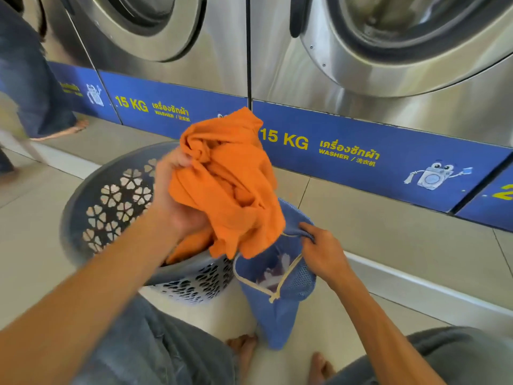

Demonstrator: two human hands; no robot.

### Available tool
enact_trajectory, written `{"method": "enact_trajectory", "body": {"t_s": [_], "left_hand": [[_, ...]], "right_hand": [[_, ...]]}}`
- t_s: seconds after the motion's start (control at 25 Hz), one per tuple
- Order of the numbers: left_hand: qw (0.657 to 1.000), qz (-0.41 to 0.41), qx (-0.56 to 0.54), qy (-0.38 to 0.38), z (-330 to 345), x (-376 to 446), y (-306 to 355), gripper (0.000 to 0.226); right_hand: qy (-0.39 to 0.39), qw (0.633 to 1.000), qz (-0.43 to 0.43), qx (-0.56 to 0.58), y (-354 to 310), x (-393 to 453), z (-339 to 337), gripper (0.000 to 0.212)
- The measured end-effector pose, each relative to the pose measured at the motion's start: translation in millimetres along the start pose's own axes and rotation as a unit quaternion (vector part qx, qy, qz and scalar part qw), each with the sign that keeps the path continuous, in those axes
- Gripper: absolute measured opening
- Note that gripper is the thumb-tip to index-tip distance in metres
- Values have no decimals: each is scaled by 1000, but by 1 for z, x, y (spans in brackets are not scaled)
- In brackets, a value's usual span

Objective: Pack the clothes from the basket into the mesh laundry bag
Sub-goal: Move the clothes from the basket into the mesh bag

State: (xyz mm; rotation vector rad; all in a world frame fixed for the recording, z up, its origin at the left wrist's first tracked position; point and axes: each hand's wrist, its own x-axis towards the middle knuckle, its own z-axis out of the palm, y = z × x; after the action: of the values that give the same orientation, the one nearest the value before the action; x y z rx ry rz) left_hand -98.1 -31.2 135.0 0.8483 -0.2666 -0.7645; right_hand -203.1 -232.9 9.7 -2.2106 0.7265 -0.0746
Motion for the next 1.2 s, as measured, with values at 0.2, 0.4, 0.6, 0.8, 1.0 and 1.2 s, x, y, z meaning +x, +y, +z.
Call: {"method": "enact_trajectory", "body": {"t_s": [0.2,0.4,0.6,0.8,1.0,1.2], "left_hand": [[930,-79,313,176,6,24,-61,11],[680,92,707,170,0,26,-81,21],[677,-64,717,151,2,14,-64,30],[622,47,750,219,13,-2,-56,24],[764,155,593,202,39,-9,-95,20],[920,-19,296,255,15,36,-161,15]], "right_hand": [[13,998,51,32,12,3,-3,21],[12,994,-5,113,8,2,-9,41],[18,994,-9,104,3,-1,-10,36],[5,995,29,91,5,6,-5,42],[-14,994,36,105,10,13,1,34],[16,993,62,99,37,26,4,22]]}}
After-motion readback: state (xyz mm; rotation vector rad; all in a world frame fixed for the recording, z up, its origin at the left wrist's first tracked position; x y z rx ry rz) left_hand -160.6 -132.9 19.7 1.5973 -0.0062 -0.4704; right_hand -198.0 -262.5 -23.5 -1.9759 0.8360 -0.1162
